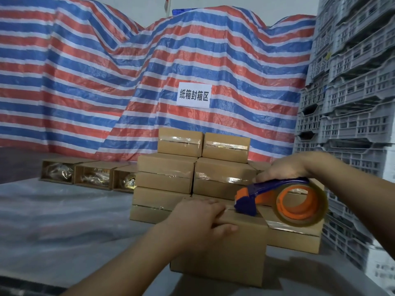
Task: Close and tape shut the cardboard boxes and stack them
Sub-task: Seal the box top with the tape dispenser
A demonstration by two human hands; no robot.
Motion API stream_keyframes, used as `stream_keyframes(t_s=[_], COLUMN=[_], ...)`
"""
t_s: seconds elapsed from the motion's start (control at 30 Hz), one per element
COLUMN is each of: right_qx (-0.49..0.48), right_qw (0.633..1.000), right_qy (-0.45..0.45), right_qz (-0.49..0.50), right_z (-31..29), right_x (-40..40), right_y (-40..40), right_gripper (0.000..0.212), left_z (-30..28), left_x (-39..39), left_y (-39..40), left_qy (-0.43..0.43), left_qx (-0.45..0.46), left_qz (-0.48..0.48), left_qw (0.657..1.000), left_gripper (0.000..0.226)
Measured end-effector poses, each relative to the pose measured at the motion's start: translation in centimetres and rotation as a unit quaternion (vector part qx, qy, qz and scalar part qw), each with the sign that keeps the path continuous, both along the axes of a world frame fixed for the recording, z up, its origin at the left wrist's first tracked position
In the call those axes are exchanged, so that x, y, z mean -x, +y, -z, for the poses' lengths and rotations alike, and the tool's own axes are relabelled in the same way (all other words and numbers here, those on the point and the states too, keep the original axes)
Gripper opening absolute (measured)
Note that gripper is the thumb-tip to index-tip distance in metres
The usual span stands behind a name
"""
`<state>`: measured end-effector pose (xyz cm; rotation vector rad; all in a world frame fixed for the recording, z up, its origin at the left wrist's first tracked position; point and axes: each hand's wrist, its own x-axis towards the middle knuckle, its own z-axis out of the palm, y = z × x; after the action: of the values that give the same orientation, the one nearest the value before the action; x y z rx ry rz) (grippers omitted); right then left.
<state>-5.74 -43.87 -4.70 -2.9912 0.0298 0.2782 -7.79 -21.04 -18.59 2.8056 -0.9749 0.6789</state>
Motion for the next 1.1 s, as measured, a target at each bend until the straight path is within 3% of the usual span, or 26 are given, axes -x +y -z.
stream_keyframes(t_s=[0.23,0.53,0.63,0.83,1.0,1.1], right_qx=[-0.120,-0.070,-0.086,-0.123,-0.208,-0.109], right_qw=[0.993,0.997,0.996,0.991,0.978,0.994], right_qy=[0.016,-0.009,-0.019,-0.052,0.018,-0.024], right_qz=[0.001,0.033,0.031,-0.002,-0.005,0.008], right_z=[-0.5,2.4,2.5,3.7,2.3,1.8], right_x=[1.0,2.0,2.3,2.2,3.5,4.4], right_y=[-5.1,-6.7,-6.8,-7.7,-10.6,-11.2], right_gripper=[0.048,0.062,0.057,0.046,0.053,0.051], left_z=[0.7,-0.8,-1.9,0.6,0.7,0.7], left_x=[-0.5,-0.1,0.1,-0.2,-0.6,-0.3], left_y=[0.5,-0.6,-3.2,-6.8,-5.9,-6.1], left_qy=[-0.027,0.024,-0.019,-0.003,-0.013,-0.019], left_qx=[0.011,0.013,0.002,-0.007,-0.007,-0.003], left_qz=[0.006,-0.022,-0.016,0.040,0.045,0.046], left_qw=[1.000,0.999,1.000,0.999,0.999,0.999], left_gripper=[0.067,0.062,0.062,0.072,0.077,0.074])
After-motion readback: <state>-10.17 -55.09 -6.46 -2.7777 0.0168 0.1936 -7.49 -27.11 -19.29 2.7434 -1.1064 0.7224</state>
